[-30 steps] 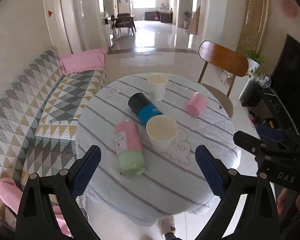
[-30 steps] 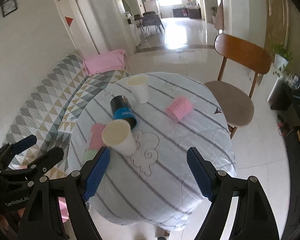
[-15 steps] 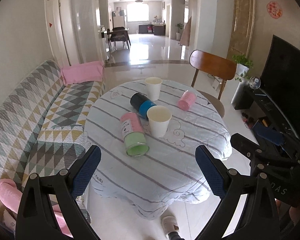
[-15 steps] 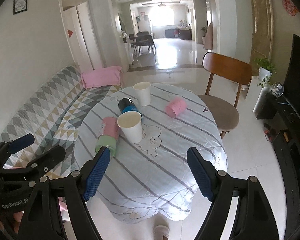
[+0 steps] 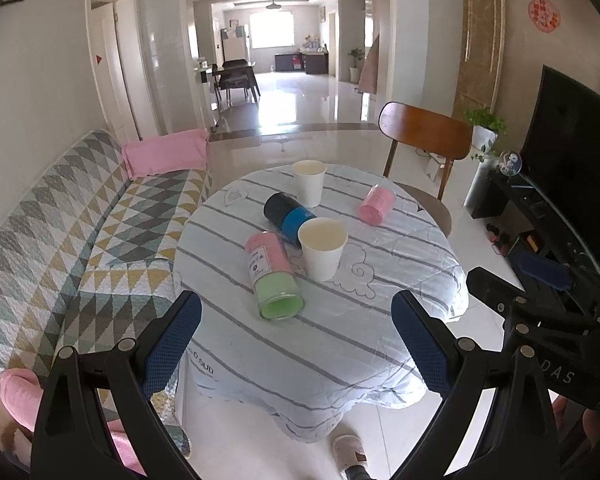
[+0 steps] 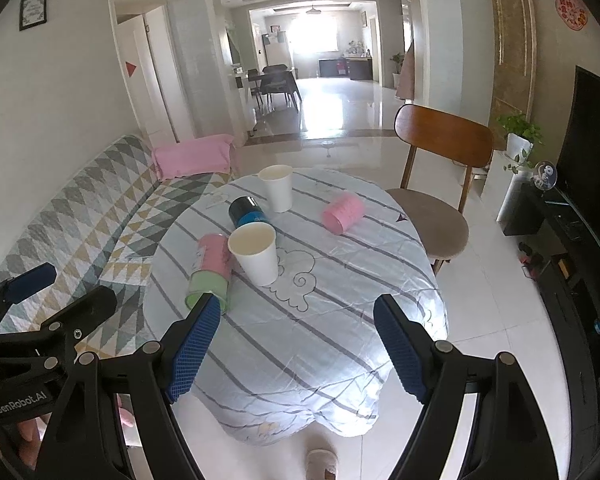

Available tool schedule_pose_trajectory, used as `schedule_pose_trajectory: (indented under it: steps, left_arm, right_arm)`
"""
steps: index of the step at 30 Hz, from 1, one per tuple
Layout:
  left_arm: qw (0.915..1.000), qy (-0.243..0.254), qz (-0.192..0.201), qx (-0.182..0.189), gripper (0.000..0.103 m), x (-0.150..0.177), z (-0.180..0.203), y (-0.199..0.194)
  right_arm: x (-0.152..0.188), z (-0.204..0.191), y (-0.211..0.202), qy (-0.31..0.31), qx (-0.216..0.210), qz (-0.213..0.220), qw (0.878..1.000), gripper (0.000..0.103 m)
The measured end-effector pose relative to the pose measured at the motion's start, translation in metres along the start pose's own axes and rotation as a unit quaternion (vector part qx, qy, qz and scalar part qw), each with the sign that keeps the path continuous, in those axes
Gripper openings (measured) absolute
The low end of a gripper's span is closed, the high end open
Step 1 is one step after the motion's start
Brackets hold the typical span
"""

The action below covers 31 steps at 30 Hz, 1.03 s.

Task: Flip cup upright

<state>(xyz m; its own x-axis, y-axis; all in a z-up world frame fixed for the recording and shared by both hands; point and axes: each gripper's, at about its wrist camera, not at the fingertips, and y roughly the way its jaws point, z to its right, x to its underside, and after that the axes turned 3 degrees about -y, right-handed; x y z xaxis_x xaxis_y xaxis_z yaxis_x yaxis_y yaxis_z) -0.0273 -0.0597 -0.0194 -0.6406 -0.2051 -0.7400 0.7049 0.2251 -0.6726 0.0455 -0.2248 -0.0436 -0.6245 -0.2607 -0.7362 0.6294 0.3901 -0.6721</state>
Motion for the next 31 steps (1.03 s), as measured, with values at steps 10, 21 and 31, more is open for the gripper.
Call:
schedule_pose_trajectory:
  steps: [10,21,31]
  left_arm:
    - [1.0000,0.005,0.001,0.000,0.098,-0.009,0.006,0.014]
    - [0.9999,0.010,0.001,-0.002,0.097,-0.018,0.010,0.029]
    - [0.9999,-0.009,0.008,0.002,0.098,-0.022,0.007,0.043]
  right_arm:
    - [-0.011,0.004,0.015,-0.006,0.007,-0.002,1.000,0.080]
    - [-0.016,0.009,0.028,-0.010,0.005,-0.014,1.000,0.080]
    - [-0.016,0.012,0.035,-0.009,0.004,-0.022,1.000,0.080]
